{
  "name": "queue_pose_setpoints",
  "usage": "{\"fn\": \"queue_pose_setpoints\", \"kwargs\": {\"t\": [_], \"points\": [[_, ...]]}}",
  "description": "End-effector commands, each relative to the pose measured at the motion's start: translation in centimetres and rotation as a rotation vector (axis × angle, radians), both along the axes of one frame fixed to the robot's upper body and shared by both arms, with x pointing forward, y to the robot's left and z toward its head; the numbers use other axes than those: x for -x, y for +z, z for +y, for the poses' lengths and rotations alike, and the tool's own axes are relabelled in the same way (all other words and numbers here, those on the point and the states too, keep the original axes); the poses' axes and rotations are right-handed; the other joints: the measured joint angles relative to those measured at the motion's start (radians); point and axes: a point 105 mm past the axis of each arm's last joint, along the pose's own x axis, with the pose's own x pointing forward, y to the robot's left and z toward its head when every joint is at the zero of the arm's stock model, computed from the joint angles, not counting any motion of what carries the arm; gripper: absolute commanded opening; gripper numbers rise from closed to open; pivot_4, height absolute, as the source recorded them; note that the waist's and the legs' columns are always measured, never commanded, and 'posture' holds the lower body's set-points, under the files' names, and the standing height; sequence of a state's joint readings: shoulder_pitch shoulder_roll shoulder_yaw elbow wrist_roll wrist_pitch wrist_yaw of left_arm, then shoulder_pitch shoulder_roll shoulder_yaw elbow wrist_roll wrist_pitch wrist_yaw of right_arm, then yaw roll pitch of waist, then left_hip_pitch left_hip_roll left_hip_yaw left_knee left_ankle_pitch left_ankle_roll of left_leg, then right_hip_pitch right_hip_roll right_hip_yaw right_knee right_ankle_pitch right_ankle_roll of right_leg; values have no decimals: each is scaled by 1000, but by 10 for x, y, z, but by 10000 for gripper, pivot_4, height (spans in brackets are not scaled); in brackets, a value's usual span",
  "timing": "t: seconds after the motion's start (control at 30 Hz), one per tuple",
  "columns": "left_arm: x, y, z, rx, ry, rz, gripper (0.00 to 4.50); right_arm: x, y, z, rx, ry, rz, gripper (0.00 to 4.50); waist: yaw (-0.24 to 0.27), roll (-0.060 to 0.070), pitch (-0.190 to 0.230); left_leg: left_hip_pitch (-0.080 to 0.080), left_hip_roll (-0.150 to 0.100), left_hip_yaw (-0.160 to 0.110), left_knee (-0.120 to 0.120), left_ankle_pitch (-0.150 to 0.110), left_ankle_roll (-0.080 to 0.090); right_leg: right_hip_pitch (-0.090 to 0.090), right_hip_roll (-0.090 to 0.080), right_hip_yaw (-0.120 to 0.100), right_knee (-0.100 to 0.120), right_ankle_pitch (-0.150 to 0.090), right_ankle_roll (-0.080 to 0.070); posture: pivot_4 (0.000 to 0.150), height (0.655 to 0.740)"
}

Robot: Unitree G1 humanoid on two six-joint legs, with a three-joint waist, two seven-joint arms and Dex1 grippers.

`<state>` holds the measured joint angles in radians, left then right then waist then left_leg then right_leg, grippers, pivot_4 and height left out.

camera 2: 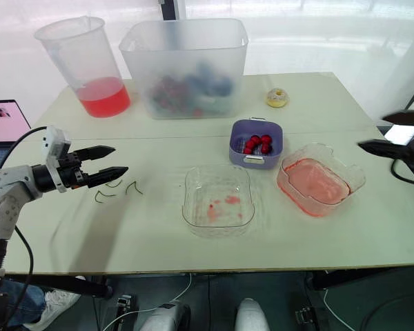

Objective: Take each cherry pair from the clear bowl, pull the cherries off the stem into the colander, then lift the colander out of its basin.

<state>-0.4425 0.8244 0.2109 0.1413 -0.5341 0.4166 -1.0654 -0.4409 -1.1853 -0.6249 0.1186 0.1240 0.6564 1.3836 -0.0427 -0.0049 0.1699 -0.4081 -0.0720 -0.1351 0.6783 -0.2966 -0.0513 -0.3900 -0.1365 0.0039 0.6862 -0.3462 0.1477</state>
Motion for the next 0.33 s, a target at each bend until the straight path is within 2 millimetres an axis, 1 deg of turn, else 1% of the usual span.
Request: {"fn": "queue_pose_setpoints", "kwargs": {"t": [0.03,0.07,0.17,0.27,0.33], "points": [[-8,6,21,-37,101,-62,45000,24,3,-9,19,-26,-104,44199,0,0,0,0,0,0,-1,0,0,0,0,0,-1,0,0,1500,7400],[-7,1,27,-52,106,-56,45000,27,-3,-12,12,-49,-130,44199,-1,0,0,0,0,1,0,0,0,0,0,0,0,0,0,1500,7400],[0,-14,44,-63,136,-22,45000,36,-31,-24,-8,-105,-166,44199,-4,0,0,1,0,1,0,0,0,1,0,1,0,0,0,1500,7400],[4,-21,54,-90,154,-6,45000,41,-45,-33,-36,-145,-167,44199,-3,0,0,1,0,1,-1,0,0,0,0,2,0,0,0,1500,7400],[6,-22,57,-77,154,16,45000,44,-52,-39,-53,-165,-170,44199,-2,0,0,1,0,0,-1,0,0,0,0,2,0,0,0,1500,7400]]}}
